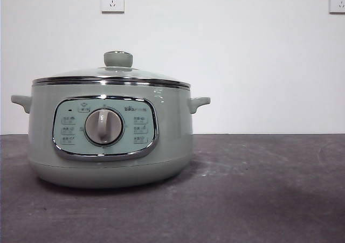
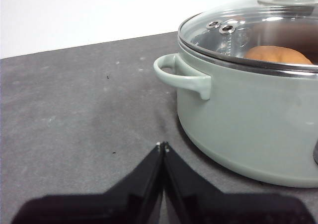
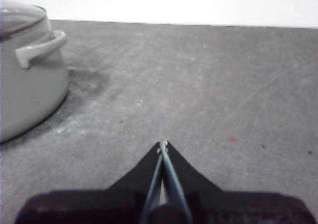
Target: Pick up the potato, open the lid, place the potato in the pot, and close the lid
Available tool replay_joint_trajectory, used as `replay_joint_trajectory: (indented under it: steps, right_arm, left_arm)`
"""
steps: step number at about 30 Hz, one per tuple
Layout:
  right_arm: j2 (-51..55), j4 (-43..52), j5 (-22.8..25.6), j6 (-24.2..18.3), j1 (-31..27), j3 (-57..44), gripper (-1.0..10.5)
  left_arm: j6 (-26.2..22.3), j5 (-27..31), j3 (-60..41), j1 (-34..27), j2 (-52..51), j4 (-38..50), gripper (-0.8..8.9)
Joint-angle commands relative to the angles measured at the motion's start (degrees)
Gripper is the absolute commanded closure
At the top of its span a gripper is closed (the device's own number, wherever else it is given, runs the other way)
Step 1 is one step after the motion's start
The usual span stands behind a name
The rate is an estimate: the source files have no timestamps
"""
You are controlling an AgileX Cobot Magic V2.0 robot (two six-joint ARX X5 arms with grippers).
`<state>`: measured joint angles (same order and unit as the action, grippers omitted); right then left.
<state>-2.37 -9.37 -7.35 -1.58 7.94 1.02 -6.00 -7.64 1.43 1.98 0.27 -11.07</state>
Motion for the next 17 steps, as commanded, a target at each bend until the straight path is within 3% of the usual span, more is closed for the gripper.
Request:
replay_joint_trajectory:
  steps: [1,17]
  right_arm:
    - [1.57,-0.63,-0.02,1.14,-0.48,-0.68,9.5]
    - [2.21,-0.13,0.02,1.09,-0.39,-0.66,9.5]
  left_arm:
    - [0.24,0.09,-0.94,-0.17,-0.15,0.31,8.16]
    - [0.24,0.07,-0.94,-0.17,-0.15,0.31,8.16]
